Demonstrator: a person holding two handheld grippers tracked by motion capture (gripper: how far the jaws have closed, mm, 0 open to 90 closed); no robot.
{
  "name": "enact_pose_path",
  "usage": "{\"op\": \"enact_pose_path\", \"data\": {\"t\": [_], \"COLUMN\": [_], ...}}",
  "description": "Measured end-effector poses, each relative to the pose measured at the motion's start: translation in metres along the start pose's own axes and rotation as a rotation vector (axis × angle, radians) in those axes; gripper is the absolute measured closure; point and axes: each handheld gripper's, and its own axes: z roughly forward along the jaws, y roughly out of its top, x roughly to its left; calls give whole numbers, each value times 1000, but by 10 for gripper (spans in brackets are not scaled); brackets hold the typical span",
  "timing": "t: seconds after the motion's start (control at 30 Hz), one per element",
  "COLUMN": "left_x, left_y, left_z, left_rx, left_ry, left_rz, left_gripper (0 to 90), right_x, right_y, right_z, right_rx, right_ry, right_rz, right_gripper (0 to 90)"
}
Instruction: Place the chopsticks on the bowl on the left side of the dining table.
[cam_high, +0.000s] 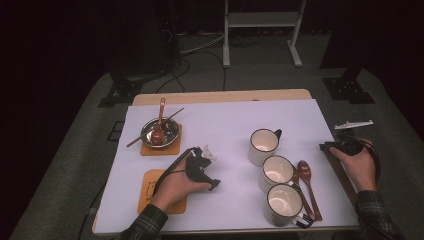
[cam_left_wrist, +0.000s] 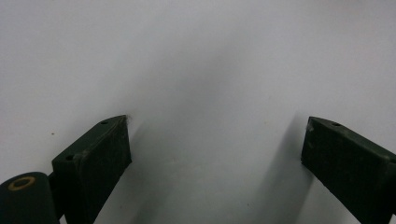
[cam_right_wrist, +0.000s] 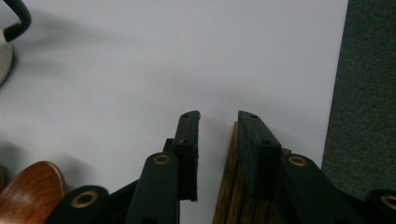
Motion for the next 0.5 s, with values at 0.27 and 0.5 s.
{"op": "enact_pose_path", "data": {"t": [0.27,0.5], "left_x": [0,0], "left_y": [0,0], "left_z": [0,0], "left_rx": [0,0], "left_ry": [0,1], "left_rz": [-1,-1], "left_gripper": [68,68], "right_x": [-2,-3], "right_y": [-2,-4], "right_z": [5,9], "right_rx": [27,43], "right_ry": [-14,-24], "right_rz": [-4,-7], "right_gripper": [744,775]}}
